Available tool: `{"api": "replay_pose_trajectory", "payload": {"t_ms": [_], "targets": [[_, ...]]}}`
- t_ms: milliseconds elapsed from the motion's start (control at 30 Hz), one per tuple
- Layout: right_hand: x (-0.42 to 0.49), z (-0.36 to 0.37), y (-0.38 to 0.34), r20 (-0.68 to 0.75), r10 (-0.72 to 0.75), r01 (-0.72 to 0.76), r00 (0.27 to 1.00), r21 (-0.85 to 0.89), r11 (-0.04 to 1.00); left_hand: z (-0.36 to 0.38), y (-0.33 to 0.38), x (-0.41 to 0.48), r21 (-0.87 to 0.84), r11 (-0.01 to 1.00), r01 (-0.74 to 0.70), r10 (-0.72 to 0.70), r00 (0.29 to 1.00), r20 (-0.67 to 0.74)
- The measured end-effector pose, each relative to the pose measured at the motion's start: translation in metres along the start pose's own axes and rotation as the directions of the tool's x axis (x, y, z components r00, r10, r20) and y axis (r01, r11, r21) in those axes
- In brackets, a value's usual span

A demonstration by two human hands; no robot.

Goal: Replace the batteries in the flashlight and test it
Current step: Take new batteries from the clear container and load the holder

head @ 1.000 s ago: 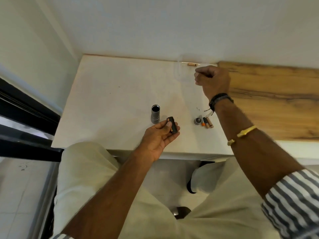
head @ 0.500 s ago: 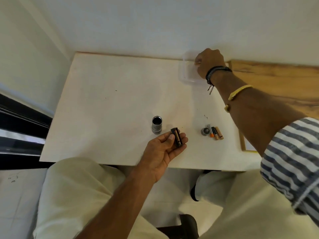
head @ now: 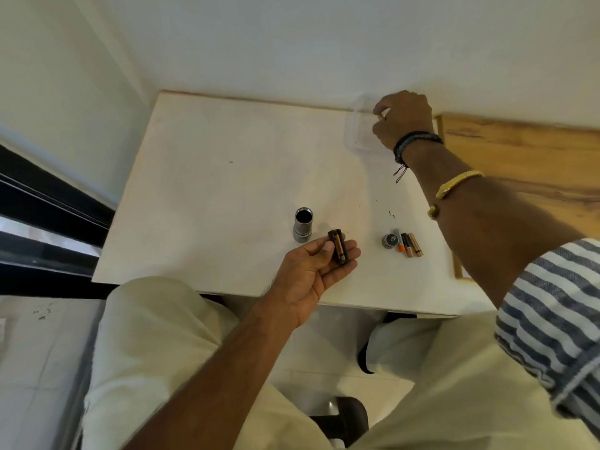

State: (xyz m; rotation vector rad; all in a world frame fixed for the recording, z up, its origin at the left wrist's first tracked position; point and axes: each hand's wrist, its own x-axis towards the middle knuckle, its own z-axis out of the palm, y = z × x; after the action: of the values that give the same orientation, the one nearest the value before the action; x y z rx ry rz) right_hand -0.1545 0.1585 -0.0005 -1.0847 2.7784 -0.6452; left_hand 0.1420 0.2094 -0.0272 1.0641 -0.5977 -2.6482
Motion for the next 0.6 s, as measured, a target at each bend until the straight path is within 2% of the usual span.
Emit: {"api": "replay_pose_trajectory", "payload": {"t_ms": [133,200,333,433,500,600], "targets": [[-0.034,-0.021,-0.009,-0.045,0.012,-0.006,0.999,0.124,0.992,0.003,0.001,-0.007,0.010,1.000,-0.023,0.022,1.000,0.008],[-0.061,-0.032,-0.013,-0.062,0.041,-0.025,0.997,0.250,0.968,0.004,0.002,-0.012,0.000,0.999,-0.033,0.033,0.999,0.009],[-0.129,-0.048,-0.018,-0.032,0.124,-0.093,0.992,0.490,0.867,0.006,0.003,-0.021,-0.003,0.998,-0.066,0.066,0.998,0.016],[-0.182,-0.052,-0.022,0.034,0.140,-0.127,0.990,0.665,0.736,0.007,0.003,-0.026,0.030,0.996,-0.089,0.088,0.996,0.031],[-0.217,-0.051,-0.027,0.059,0.143,-0.142,0.988,0.714,0.686,0.005,0.001,-0.030,0.066,0.992,-0.106,0.104,0.994,0.037],[-0.254,-0.042,-0.026,0.067,0.150,-0.154,0.986,0.697,0.700,0.002,-0.004,-0.036,0.129,0.985,-0.118,0.115,0.993,0.035]]}}
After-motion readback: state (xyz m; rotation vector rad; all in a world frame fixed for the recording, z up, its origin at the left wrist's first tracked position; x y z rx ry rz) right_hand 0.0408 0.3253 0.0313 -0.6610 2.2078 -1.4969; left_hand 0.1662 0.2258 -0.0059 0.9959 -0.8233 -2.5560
